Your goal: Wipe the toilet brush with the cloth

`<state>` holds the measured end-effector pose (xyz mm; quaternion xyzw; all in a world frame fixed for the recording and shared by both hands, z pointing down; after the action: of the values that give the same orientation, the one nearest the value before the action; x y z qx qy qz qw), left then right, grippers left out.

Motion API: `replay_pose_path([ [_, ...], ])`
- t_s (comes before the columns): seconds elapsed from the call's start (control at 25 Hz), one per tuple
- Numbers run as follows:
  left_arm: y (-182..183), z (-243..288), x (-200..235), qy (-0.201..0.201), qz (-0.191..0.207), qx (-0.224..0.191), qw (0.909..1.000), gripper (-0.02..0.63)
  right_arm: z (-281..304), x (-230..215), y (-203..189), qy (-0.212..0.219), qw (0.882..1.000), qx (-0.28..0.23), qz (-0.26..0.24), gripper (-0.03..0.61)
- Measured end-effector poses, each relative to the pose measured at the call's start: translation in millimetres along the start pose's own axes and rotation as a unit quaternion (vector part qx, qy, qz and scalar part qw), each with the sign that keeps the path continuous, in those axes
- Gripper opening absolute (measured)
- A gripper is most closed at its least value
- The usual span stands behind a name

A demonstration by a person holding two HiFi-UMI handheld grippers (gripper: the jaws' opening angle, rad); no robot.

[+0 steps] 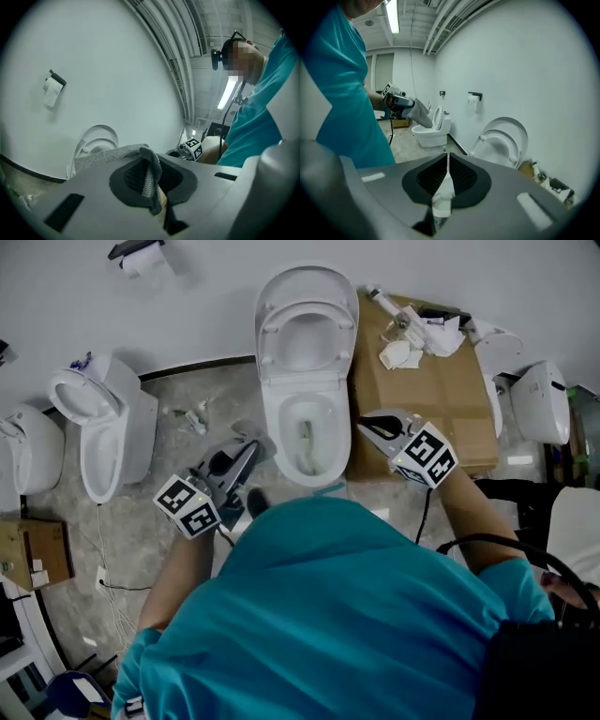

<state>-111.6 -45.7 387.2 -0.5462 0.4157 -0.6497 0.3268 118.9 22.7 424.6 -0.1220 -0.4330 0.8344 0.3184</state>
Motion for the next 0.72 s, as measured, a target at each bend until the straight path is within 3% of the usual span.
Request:
replay_pose_path([
  [0.16,5.0,7.1,66.4,-0.024,-0.008,0.033,0.9991,0.021,70.7,-29.7,-2.8,0.025,0.996,0.075,-0.032,-0.006],
  [0.28,-10.5,20.6,98.8,-0.027,-0.023,0.059,0.9976,0.021,115.2,-37.1,-35.2,0.062,0.985,0.137,-0.084,0.003],
  [0.48,-65.5,62.7,134.2,0.008,-0.084,0.083,0.993,0.021,174.5,-55.2,-121.2,0.161,0.949,0.21,-0.173,0.041],
  [0.6,-108.3,86.0,154.5,0.047,-0.111,0.099,0.9877,0.021,209.1,-64.5,-170.6,0.204,0.929,0.222,-0.215,0.094],
  [0.72,-150.6,105.8,173.2,0.062,-0.126,0.108,0.9841,0.021,249.8,-65.5,-212.1,0.245,0.911,0.22,-0.25,0.097],
])
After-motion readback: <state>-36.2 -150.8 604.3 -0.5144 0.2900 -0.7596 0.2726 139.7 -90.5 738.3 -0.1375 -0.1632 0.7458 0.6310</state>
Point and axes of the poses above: the fingertips, and each gripper's own axes: z forward along the fingers, x to its left, y out of its top, the point moved 3 cm from there along -z, backward along the fingers, and after that the axes turned 1 degree about y, right-handed, at the moved point
